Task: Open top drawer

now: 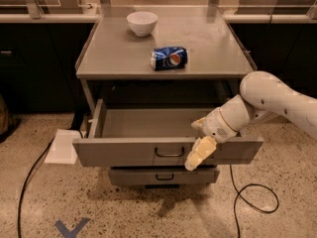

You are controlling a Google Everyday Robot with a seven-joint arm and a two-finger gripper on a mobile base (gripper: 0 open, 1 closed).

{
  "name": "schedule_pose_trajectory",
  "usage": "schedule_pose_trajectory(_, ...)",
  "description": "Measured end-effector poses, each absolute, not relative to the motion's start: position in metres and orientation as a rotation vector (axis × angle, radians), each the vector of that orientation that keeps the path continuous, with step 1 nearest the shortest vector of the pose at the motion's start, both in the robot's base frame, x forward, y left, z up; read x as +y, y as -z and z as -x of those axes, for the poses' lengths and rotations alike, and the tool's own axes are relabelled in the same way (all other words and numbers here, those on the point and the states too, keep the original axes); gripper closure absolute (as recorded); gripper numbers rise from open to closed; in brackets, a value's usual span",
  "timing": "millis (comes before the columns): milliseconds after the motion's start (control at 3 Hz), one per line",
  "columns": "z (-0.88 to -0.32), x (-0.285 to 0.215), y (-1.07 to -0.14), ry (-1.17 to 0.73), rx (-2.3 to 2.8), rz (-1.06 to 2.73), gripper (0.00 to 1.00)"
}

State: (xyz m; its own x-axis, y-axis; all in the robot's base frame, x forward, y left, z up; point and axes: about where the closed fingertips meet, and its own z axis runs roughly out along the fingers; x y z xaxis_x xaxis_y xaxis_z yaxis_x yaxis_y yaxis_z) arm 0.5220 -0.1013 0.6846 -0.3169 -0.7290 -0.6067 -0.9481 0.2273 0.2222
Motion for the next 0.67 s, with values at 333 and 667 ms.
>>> schedule_pose_trajectory(333, -0.507, -0.098, -0.678, -0.823, 2.148, 1.559, 0.0)
schedule_pose_trajectory(667, -0.479, -0.099, -0.679, -0.864, 2.179, 1.537, 0.0)
